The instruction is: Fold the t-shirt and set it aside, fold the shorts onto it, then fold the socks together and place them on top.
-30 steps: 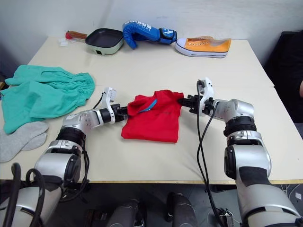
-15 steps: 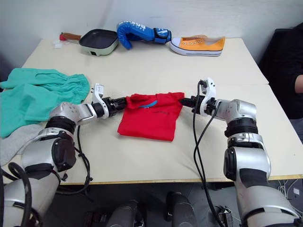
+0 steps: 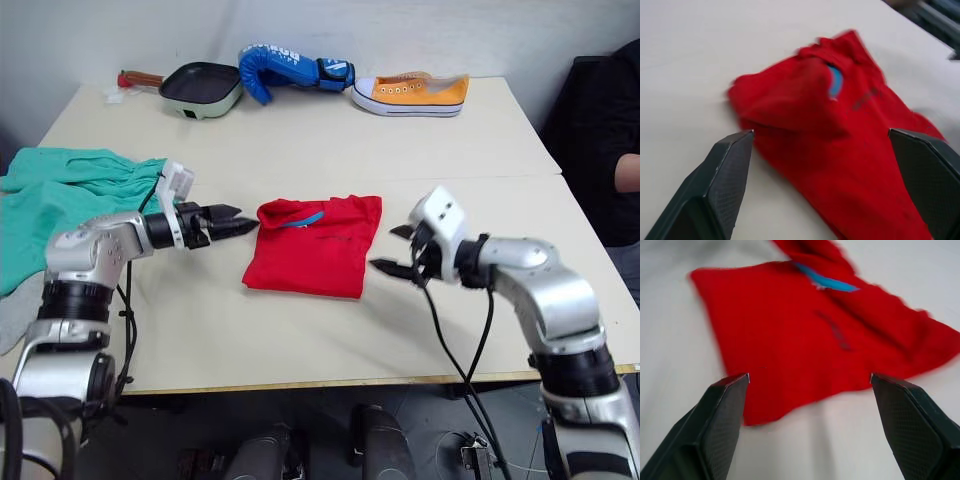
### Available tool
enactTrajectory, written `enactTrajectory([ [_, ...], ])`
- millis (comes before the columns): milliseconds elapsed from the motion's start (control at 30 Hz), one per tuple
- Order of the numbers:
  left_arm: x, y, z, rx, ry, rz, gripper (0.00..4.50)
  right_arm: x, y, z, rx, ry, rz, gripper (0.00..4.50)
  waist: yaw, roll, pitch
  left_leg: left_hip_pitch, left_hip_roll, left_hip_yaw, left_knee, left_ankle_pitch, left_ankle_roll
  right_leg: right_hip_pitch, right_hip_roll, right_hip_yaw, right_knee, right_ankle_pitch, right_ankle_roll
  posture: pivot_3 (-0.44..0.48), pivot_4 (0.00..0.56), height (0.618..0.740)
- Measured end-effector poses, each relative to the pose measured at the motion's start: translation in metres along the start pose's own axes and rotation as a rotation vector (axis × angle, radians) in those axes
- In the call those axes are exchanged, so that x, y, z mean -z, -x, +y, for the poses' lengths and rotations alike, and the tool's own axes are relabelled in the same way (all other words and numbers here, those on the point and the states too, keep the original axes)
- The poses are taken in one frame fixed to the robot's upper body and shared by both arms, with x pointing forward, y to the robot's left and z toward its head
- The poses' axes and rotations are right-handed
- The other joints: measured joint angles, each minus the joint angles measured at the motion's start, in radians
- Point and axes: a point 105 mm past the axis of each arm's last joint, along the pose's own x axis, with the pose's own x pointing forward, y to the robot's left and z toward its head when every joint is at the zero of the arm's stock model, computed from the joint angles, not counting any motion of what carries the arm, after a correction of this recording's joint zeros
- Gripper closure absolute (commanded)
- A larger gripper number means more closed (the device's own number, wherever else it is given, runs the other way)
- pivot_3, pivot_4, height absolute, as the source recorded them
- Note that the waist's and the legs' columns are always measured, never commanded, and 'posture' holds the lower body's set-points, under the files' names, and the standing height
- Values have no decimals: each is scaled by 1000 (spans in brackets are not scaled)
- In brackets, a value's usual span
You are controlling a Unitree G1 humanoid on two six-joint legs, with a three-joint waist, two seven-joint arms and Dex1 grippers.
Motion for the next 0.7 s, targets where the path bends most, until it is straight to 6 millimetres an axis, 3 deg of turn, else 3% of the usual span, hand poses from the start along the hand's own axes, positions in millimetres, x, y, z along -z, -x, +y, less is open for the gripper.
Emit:
enactTrajectory([
  [133, 8, 3, -38, 174, -297, 72, 16, 6, -10, 19, -31, 176, 24, 588, 7, 0, 0, 1, -1, 0, 3, 1, 1, 1, -2, 1, -1, 0, -1, 0, 150, 740],
  [367, 42, -8, -50, 295, -569, 203, 16, 19, -37, 33, -46, 354, 44, 588, 25, 0, 0, -1, 0, -1, 4, 1, 3, 1, -2, -1, -2, 1, -2, 0, 150, 740],
  [400, 45, -11, -48, 296, -600, 221, 4, 23, -42, 31, -38, 365, 53, 758, 26, 0, 0, -1, 0, 0, 4, 1, 3, 1, -2, -1, -2, 1, -2, 0, 150, 740],
  [500, 55, -24, -43, 287, -660, 237, 619, 34, -54, 26, -14, 376, 73, 1503, 27, 0, 0, -2, -1, -1, 4, 1, 5, 1, -2, -2, -2, 1, -2, 0, 150, 740],
  [700, 60, -44, -29, 244, -717, 246, 2628, 41, -62, 14, 32, 445, 83, 3663, 25, 0, 0, -1, 0, -1, 4, 2, 7, 1, -2, -3, -1, 1, -2, 0, 150, 740],
])
